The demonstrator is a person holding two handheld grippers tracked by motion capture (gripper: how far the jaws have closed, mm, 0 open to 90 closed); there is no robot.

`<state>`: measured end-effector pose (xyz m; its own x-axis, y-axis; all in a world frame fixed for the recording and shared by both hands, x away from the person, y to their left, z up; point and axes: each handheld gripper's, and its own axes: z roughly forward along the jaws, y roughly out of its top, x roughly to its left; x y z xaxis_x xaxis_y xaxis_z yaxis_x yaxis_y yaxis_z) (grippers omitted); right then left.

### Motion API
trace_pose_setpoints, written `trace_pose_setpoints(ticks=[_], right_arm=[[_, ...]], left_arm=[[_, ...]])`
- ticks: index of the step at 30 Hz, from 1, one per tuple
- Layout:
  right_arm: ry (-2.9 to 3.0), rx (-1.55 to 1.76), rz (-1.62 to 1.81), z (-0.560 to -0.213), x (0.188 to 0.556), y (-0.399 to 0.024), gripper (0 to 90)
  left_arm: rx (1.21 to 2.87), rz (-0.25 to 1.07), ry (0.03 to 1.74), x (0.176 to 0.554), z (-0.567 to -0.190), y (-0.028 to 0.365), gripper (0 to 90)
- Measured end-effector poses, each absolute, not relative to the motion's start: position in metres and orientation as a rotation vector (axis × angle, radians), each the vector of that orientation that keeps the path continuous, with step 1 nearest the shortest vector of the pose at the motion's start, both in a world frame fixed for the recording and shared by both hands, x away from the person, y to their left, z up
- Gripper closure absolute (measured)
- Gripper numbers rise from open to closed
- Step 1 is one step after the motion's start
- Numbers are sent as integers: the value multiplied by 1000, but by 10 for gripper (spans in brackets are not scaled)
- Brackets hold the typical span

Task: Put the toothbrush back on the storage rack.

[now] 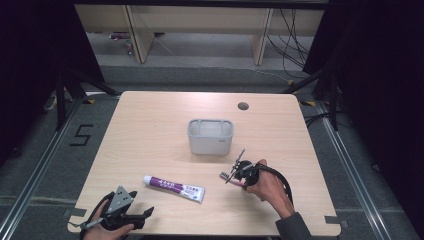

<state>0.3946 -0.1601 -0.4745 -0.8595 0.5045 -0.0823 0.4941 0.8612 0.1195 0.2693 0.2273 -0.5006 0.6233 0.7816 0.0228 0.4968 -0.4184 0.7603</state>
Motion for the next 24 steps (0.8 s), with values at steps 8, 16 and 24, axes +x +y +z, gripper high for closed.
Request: trace_pose_setpoints(ticks=[8,16,24], right_arm=[[2919,776,204,-461,391,-164,827],[2848,781,453,-439,387,-174,828],[2774,786,670,-423,387,-182,828]], left_arm=[[2089,484,998,269,-500,227,206],[2090,494,1004,269,-501,227,206],[2088,485,1000,269,-501,227,207]])
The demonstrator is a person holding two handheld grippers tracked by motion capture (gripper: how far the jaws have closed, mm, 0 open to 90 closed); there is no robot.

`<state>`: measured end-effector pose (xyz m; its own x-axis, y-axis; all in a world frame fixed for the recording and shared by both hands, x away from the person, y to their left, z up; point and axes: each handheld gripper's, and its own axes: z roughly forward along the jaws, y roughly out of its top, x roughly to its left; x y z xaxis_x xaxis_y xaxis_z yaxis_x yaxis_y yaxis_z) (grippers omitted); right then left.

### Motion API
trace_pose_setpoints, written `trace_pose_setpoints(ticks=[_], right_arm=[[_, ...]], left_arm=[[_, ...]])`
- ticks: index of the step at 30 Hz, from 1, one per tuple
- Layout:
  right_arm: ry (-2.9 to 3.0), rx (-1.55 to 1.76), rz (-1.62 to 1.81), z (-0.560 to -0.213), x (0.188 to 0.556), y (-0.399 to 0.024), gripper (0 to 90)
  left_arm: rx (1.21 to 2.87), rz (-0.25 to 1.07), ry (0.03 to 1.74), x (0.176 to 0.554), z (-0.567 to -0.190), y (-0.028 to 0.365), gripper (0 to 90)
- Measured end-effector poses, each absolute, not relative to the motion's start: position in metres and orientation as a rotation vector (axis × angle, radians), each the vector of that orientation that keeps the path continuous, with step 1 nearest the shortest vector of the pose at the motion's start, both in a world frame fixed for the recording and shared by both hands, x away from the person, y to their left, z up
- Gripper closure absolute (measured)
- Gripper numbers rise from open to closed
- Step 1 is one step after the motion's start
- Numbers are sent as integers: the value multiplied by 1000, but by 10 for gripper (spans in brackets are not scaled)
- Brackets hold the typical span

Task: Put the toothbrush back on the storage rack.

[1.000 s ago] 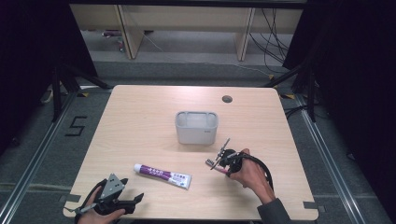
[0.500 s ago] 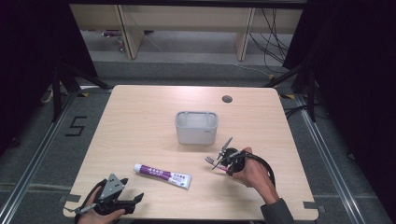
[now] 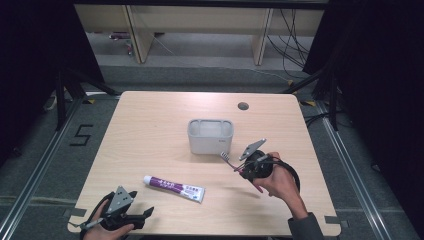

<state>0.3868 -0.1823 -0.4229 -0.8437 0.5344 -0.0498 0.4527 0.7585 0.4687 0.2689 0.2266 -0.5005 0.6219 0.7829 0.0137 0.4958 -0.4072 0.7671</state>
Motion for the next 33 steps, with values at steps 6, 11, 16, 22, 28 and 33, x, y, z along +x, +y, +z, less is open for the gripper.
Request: trace_pose_setpoints(ticks=[6,11,16,22,28,33], right_arm=[[2742,828,748,-416,386,-187,828],[2719,784,823,-411,387,-188,828],[2690,847,897,-407,386,-190,828],[2630,822,1023,-404,392,-194,829],[2608,860,1058,-400,392,-195,828],[2578,864,1126,-397,393,-196,829]], left_arm=[[2088,485,1001,269,-500,227,206],[2087,496,1007,269,-501,226,206],[2084,484,1002,269,-500,226,207],[2088,495,1007,269,-501,226,206],[2089,482,996,269,-501,226,206],[2088,482,999,269,-501,226,206]])
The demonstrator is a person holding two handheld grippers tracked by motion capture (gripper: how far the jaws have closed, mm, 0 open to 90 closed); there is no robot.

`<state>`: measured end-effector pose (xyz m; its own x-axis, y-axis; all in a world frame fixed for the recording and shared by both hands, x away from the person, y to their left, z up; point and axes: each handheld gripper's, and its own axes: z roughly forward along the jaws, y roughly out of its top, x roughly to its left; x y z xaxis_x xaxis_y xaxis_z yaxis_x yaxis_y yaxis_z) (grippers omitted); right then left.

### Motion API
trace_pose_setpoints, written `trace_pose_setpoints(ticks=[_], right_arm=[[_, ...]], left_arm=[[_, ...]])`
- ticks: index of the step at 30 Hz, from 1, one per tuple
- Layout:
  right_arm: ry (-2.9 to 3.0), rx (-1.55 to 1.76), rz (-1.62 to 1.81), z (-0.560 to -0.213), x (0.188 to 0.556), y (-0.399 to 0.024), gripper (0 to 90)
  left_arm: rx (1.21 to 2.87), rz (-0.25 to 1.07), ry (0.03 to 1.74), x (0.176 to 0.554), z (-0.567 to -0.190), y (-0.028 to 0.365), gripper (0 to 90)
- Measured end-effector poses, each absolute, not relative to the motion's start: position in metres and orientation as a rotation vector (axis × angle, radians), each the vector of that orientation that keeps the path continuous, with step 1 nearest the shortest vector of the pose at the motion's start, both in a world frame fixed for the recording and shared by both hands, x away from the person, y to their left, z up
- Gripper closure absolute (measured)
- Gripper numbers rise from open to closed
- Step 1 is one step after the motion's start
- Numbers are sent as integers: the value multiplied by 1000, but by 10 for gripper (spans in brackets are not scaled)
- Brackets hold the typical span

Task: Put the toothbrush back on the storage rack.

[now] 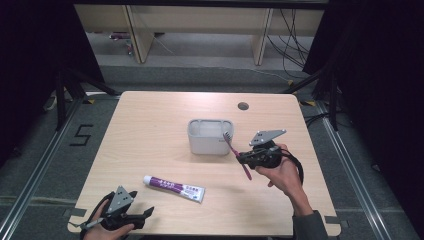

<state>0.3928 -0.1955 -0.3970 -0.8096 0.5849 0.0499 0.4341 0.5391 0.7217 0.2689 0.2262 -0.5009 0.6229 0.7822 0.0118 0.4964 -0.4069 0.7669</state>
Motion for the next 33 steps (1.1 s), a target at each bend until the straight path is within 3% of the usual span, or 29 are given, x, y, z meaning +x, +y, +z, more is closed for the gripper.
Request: trace_pose_setpoints(ticks=[33], right_arm=[[2397,831,1408,-366,422,-195,829]], left_arm=[[2087,482,1000,269,-502,227,206]])
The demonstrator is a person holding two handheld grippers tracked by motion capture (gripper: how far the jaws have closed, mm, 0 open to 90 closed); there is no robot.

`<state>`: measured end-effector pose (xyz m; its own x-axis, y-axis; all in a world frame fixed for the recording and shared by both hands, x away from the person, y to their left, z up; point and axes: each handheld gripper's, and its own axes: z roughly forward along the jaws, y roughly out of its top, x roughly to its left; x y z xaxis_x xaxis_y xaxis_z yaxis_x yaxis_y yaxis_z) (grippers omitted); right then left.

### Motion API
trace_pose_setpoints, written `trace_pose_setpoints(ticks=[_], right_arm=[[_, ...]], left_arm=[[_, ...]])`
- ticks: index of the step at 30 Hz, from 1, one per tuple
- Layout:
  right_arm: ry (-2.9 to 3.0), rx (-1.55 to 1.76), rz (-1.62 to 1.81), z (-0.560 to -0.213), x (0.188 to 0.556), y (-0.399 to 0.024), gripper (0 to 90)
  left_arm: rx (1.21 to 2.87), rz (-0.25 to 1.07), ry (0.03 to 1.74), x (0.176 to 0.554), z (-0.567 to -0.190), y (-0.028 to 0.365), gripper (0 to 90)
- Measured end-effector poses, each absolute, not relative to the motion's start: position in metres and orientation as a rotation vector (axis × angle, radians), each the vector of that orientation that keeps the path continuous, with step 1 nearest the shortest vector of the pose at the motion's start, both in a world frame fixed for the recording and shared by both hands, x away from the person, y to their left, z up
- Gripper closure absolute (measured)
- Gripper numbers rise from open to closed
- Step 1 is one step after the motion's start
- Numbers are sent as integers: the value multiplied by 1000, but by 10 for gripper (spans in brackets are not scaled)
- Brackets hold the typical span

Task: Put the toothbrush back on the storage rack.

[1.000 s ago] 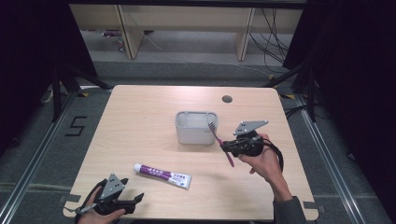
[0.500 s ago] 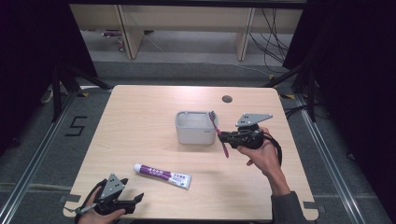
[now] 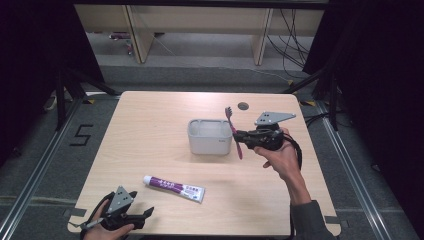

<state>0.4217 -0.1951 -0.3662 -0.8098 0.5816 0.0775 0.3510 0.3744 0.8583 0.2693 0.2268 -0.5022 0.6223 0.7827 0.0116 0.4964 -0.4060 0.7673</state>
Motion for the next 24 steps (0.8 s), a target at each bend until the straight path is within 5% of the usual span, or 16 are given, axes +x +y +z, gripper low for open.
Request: trace_pose_setpoints(ticks=[24], right_arm=[[2295,867,1502,-349,450,-186,829]], left_arm=[[2083,479,1003,269,-503,226,206]])
